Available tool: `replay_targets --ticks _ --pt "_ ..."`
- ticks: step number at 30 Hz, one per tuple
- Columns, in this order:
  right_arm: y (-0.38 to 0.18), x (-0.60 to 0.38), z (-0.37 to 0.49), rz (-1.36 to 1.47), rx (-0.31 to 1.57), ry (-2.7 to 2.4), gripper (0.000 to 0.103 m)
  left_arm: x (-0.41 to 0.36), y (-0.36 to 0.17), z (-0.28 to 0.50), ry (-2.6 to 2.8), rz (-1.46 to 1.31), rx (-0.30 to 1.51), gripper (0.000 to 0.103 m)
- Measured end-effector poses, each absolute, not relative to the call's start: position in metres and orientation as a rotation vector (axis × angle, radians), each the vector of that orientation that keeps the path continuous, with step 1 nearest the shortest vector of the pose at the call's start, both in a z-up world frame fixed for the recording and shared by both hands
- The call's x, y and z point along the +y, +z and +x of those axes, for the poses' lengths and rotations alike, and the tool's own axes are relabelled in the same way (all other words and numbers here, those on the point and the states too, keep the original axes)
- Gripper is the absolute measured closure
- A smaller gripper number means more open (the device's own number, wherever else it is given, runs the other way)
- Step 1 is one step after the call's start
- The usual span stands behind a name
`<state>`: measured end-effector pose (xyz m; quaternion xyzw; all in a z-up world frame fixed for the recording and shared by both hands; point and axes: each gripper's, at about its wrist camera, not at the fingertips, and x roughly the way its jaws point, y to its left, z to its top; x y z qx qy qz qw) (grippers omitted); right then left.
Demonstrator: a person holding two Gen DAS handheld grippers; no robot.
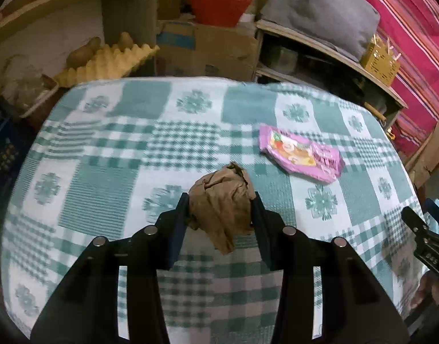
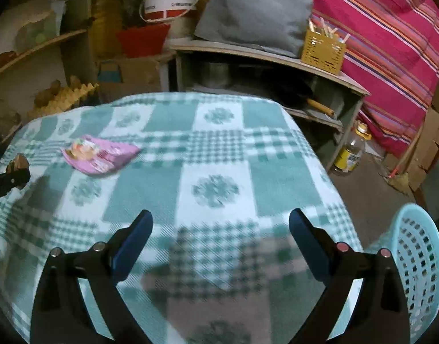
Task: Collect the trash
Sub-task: 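Move back to the table and grasp the crumpled brown paper with left tool, then grasp the pink snack bag with the right tool while the left tool holds the paper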
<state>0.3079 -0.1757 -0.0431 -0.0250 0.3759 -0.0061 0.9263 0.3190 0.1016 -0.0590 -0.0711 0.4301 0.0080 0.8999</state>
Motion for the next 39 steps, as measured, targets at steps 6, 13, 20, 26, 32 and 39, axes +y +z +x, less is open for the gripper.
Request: replay_targets --ticks 6,13,20,26,32,39 --pt "-0.042 -0.136 0.349 -0.056 0.793 0.035 0.009 0.110 -0.039 0.313 0.059 -0.107 0.840 0.061" --pt "-0.052 -0.098 0.391 -0.082 0.848 0.045 0.009 0.131 -0.027 0.310 0.074 -0.149 0.821 0.062" --pt "-0.072 -0.085 0.407 -0.100 0.924 0.026 0.020 0.150 -0.025 0.309 0.113 -0.159 0.830 0.061" --pt "-0.077 -0.093 0.405 -0.009 0.948 0.063 0.037 0.157 -0.023 0.306 0.111 -0.172 0.828 0.061" --pt "-0.075 -0.081 0.399 -0.026 0.930 0.097 0.064 0.156 -0.020 0.304 0.105 -0.176 0.821 0.061" --pt "-0.072 -0.071 0.396 -0.041 0.925 0.133 0.087 0.155 -0.017 0.302 0.098 -0.181 0.813 0.061"
